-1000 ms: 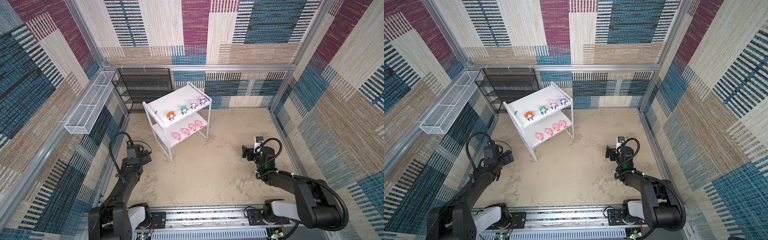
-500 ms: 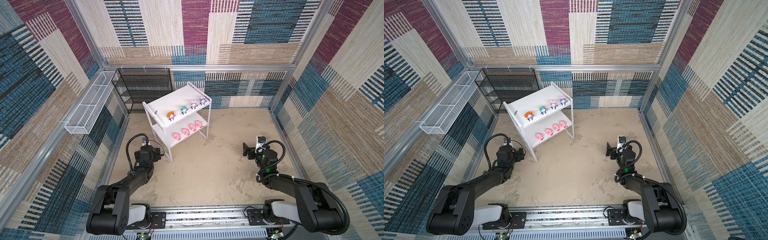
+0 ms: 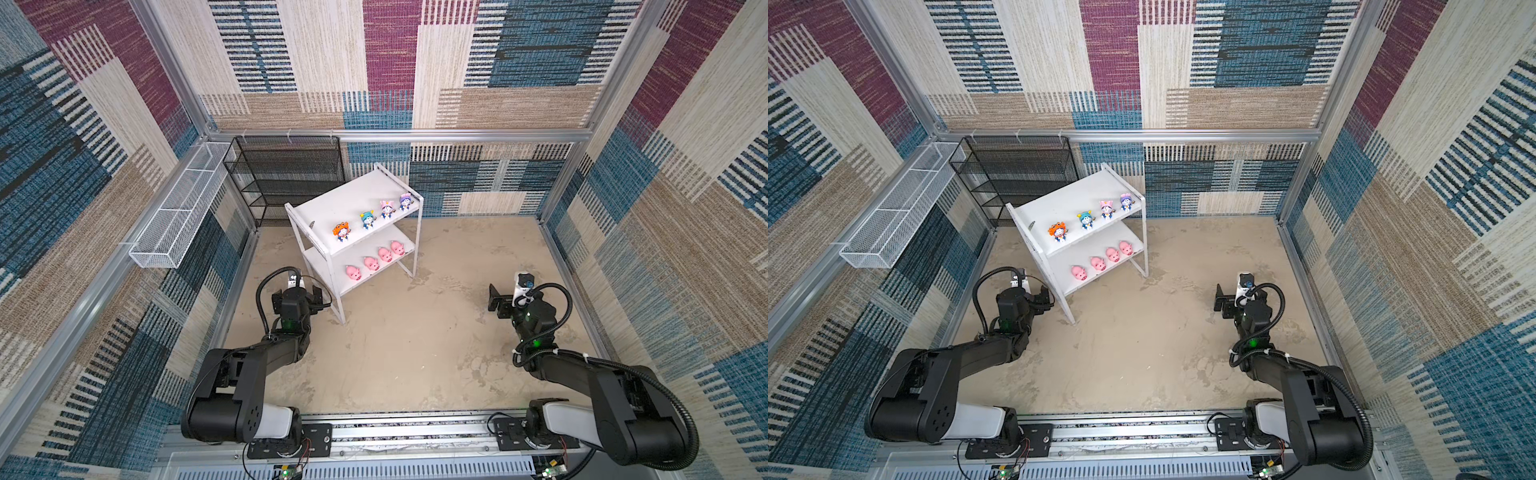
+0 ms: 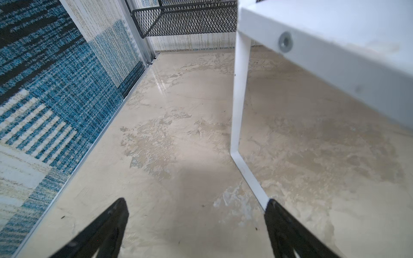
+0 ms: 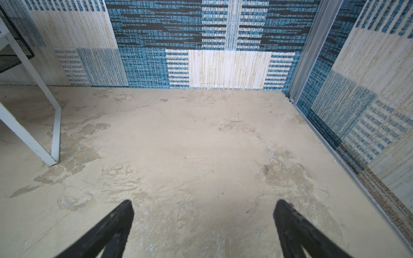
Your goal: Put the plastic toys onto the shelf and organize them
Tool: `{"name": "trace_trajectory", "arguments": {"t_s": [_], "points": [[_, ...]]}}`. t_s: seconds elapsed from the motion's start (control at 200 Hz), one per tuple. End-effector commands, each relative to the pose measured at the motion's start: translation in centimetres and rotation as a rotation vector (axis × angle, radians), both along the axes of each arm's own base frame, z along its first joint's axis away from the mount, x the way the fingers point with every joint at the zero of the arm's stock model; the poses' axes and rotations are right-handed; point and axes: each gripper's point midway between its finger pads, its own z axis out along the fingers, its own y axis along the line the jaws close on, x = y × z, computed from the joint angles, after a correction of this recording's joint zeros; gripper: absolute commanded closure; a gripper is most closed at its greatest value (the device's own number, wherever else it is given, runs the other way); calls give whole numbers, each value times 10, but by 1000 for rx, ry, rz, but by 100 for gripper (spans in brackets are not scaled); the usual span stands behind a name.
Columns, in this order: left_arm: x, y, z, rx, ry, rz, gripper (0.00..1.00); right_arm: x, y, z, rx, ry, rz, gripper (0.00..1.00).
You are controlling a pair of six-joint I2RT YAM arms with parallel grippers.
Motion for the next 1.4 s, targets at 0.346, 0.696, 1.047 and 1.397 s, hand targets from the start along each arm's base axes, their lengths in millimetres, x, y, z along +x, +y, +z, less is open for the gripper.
{"name": "trace_trajectory", "arguments": {"t_s": [0.346, 0.696, 1.047, 1.397], "points": [[16, -7, 6, -1, -44, -57, 4, 32, 24, 17, -39, -106, 142, 0], [21, -14, 1, -44, -13, -139, 4, 34, 8, 15, 24, -110, 111, 0], [12, -24, -7, -46, -47, -202, 1, 20, -3, 12, 40, -156, 55, 0], [13, -19, -6, -50, -60, -176, 1, 20, -5, 12, 42, -158, 46, 0]]}}
